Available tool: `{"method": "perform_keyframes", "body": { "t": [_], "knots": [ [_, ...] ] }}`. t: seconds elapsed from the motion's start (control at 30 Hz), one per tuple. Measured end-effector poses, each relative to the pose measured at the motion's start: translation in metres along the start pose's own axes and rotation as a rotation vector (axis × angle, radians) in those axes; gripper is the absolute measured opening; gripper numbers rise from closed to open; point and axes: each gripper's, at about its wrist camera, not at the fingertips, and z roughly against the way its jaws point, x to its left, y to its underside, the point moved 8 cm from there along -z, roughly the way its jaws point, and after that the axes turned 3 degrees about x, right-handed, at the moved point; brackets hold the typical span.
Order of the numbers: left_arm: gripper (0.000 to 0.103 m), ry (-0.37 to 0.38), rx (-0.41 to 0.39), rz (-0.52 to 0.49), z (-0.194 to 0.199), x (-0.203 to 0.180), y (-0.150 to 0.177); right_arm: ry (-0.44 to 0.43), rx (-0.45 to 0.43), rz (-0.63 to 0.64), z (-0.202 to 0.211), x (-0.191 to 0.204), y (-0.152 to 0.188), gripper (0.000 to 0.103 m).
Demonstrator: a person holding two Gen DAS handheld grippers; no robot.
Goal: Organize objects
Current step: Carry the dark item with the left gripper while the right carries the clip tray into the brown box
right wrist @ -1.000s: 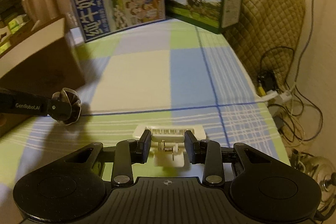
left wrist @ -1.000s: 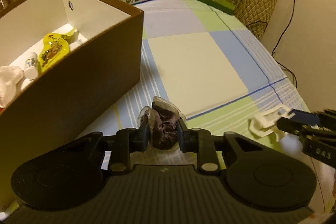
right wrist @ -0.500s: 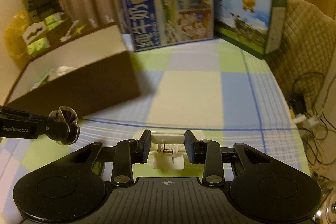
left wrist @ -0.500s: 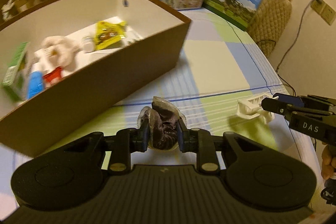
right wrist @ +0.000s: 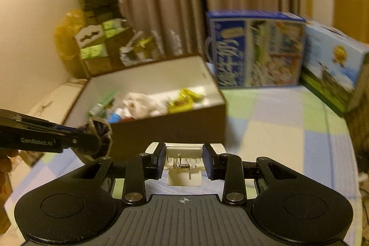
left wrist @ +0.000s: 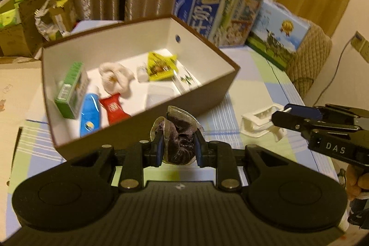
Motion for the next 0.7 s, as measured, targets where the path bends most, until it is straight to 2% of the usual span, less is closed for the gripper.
{"method": "perform_keyframes", "body": {
  "t": [0.13,0.37,0.5,0.7],
  "knots": [
    [0.022,-0.019,-0.034,0.003,0.008,0.012,-0.016,-0.059,-0.023,0.019,-0.012,0.018,-0.023,0.031],
    [0.022,-0.064,-0.082,0.006,0.009,0.037,-0.051,-0.103,-0.055,0.042,-0.041,0.034,-0.064,0.031],
    [0.022,-0.085,-0.074,0.013,-0.004,0.052,-0.066,-0.094,-0.059,0.049,-0.064,0.035,-0.082,0.031],
    [0.022,-0.092,-0.018,0.027,-0.037,0.069,-0.079,-0.064,-0.023,0.026,-0.101,0.025,-0.095,0.031]
  ]
}}
